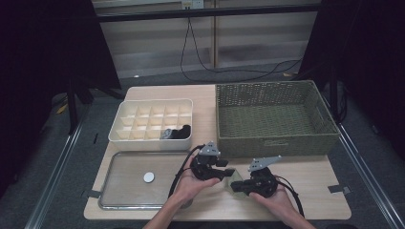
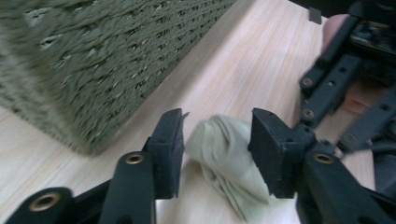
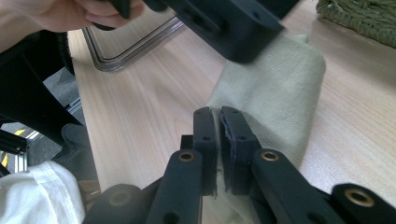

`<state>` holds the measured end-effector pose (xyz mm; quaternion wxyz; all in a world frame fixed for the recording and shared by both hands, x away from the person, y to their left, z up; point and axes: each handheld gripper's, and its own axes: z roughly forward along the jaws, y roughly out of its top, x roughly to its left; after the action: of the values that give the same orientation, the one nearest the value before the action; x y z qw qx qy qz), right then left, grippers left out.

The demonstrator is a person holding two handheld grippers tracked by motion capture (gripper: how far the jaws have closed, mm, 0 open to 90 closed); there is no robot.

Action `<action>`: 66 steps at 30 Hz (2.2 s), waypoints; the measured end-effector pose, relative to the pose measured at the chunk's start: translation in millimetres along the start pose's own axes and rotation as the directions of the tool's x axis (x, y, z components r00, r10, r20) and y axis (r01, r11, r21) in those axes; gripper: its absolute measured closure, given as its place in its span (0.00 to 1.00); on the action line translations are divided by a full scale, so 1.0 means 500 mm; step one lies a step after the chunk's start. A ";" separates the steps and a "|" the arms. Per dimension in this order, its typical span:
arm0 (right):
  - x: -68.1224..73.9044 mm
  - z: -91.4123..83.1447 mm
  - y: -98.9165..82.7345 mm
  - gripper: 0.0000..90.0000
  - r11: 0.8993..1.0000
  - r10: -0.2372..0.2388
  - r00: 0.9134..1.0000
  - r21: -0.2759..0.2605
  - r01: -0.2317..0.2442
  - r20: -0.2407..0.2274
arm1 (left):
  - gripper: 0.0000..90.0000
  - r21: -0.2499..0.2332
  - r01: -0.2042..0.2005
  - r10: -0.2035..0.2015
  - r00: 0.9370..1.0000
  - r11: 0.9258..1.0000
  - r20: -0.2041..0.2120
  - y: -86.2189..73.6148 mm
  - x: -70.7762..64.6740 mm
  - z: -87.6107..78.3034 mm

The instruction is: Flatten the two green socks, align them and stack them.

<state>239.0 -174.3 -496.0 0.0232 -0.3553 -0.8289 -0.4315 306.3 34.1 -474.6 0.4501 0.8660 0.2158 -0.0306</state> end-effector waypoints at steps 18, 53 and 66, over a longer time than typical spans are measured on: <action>-0.008 -0.026 -0.011 0.89 1.000 -0.018 0.999 -0.001 0.019 0.031 | 0.53 0.069 0.024 -0.025 0.999 0.997 0.024 -0.026 0.010 0.013; -0.014 -0.024 -0.013 0.93 1.000 -0.006 0.999 0.020 0.005 0.042 | 0.56 0.133 0.043 -0.066 0.982 0.990 0.176 -0.049 0.016 0.022; -0.014 -0.023 -0.013 0.93 1.000 -0.025 0.999 0.016 0.024 0.040 | 0.71 0.135 0.063 -0.093 0.969 0.989 0.228 -0.046 0.021 0.027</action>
<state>237.0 -189.0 -495.7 0.0038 -0.3536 -0.8368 -0.4181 308.3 38.5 -502.8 0.4150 0.8740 0.1929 -0.1636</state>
